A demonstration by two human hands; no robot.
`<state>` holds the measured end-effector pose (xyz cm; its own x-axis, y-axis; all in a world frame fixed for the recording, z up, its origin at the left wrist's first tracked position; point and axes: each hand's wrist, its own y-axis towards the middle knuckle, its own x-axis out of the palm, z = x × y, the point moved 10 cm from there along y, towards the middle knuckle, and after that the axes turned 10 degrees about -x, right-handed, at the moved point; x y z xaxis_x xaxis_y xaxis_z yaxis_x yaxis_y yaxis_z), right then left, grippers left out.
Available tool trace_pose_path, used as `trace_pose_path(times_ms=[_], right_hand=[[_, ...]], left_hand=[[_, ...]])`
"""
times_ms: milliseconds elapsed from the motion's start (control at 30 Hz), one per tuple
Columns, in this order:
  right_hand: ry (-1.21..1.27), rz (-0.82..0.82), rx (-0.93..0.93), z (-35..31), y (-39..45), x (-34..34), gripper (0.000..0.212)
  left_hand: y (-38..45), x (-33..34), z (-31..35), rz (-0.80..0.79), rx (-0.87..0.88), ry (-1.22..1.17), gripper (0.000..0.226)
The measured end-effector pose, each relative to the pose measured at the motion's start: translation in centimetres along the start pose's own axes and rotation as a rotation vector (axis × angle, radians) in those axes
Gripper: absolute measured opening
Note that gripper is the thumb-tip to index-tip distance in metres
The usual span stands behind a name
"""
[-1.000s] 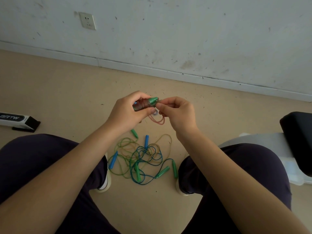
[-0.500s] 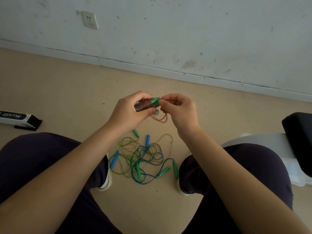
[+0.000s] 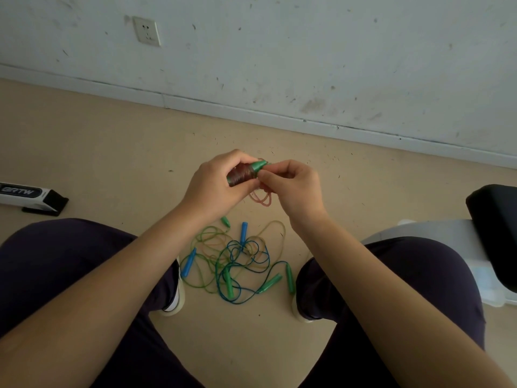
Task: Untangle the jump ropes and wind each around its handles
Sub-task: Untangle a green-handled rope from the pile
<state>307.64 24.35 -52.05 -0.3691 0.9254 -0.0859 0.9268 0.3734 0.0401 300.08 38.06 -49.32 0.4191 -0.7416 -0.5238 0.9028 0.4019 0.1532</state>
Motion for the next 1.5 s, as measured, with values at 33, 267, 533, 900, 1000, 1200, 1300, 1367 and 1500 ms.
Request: trace_pose_path(times_ms=[33,267,533,900,1000,1200,1300,1367,1500], right_hand=[[0.008,0.0,-0.006,-0.1,0.1,0.0,0.005],[0.071,0.024,-0.023,-0.4,0.7,-1.0,0.007],[0.103,-0.124,0.064,0.2,1.0,0.4,0.032],[0.019,-0.28,0.128,1.2,1.0,1.0,0.019],[0.026,-0.233,0.141,1.4,1.0,0.6,0.021],[-0.014,-0.112,0.088,1.0,1.8,-0.9,0.022],[-0.087,-0.077,0.046,0.6,1.7,-1.2,0.028],[-0.162,-0.059,0.015,0.2,1.7,-1.6,0.029],[-0.338,-0.095,-0.075,-0.6,1.9,-1.5,0.037]], left_hand=[[0.1,0.0,0.0,-0.003,-0.005,-0.019,0.033],[0.3,0.2,-1.0,-0.071,-0.063,-0.097,0.032],[0.5,0.4,-1.6,-0.153,-0.199,-0.269,0.029],[0.0,2.1,-2.4,-0.296,-0.302,-0.269,0.04],[0.0,2.5,-2.7,-0.36,-0.349,-0.305,0.037],[-0.3,3.0,-2.5,-0.487,-0.398,-0.376,0.027],[-0.4,3.1,-2.3,-0.516,-0.408,-0.381,0.034],[-0.6,3.1,-2.2,-0.535,-0.415,-0.38,0.036],[-0.6,2.8,-2.4,-0.544,-0.42,-0.371,0.038]])
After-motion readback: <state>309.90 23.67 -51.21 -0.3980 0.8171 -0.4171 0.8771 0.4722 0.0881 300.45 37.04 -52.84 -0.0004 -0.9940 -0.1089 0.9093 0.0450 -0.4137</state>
